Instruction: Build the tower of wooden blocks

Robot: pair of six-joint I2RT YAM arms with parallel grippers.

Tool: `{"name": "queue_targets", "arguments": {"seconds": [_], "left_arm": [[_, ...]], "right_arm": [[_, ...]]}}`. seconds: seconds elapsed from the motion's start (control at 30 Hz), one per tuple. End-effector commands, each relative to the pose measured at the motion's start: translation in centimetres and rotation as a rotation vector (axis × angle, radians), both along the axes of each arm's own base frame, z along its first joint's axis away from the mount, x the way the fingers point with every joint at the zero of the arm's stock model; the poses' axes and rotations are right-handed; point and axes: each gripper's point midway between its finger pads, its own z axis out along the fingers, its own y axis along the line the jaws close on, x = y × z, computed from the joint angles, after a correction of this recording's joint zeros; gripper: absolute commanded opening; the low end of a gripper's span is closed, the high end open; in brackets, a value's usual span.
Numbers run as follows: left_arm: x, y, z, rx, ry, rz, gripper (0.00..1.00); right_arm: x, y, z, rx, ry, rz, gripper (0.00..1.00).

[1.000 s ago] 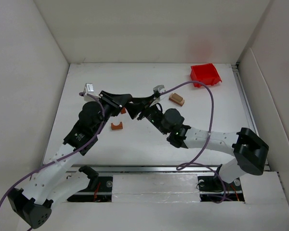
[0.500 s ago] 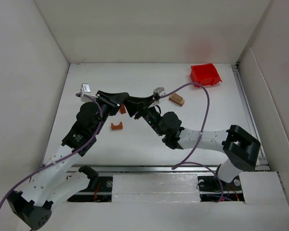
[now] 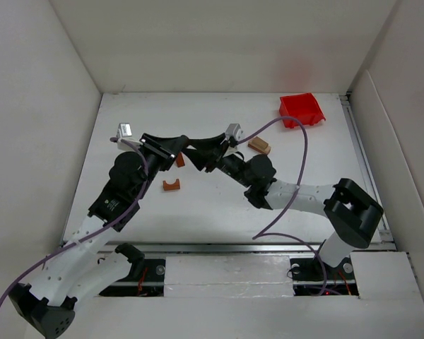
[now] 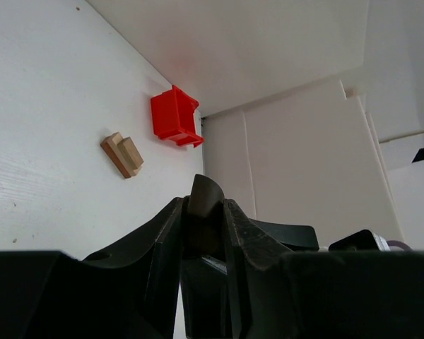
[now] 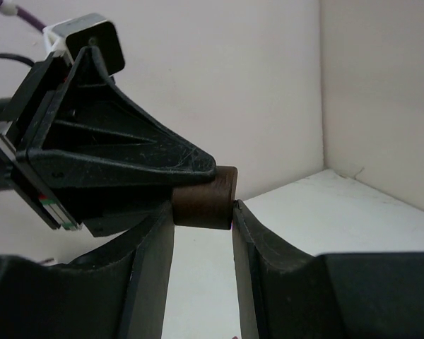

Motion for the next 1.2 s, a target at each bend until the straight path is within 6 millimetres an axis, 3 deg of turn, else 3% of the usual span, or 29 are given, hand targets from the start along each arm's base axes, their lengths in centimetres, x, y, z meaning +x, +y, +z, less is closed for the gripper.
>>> {"name": "queue_targets", "arguments": {"seconds": [0.0,0.17,0.43,0.6,0.63,0.7,0.8,0.83,0.9,1.1,1.17], "left_arm": [[-1.6,-1.4,0.8,0.000,-0.018,-0.099,0.23],[-1.8,-1.6,0.9,0.011,-0.027,-0.117,0.36],[-2.0,-1.8,0.9,0.023,-0.032,-0.136,0.39],[-2.2,-1.7,0.9,0.059,-0.029,-0.141,0.41],[-2.2,-1.7,1.0,0.062,-0.034,-0.146,0.41],[-2.4,-1.8,1.0,0.070,-0.038,-0.157,0.41],[-2.6,-2.1,0.7,0.082,-0.033,-0.177,0.33],[-2.6,-2.1,0.6,0.091,-0.035,-0.184,0.26],[-2.6,-2.3,0.4,0.100,-0.035,-0.192,0.23],[-2.9,-3.4,-0.2,0.126,-0.039,-0.257,0.05],[-2.8,-3.7,-0.6,0.133,-0.028,-0.269,0.00]], "right_arm": [[-1.6,-0.1,1.2,-0.028,-0.176,0.071,0.04],[-1.9,-0.4,0.9,-0.077,-0.229,0.141,0.04],[-1.3,-1.4,0.2,-0.138,-0.265,0.168,0.04],[-3.0,-0.8,-0.7,-0.276,-0.377,0.309,0.04],[-2.6,-0.9,-1.5,-0.320,-0.368,0.315,0.04],[-2.7,-1.2,-1.0,-0.342,-0.395,0.325,0.04],[-2.3,-2.1,-1.4,-0.370,-0.388,0.332,0.04],[-2.2,-2.3,-1.3,-0.375,-0.384,0.338,0.04],[-2.3,-2.8,-1.5,-0.388,-0.396,0.372,0.04],[-2.9,-2.8,-2.3,-0.435,-0.404,0.442,0.04],[-2.9,-2.9,-2.4,-0.446,-0.400,0.444,0.14]]}}
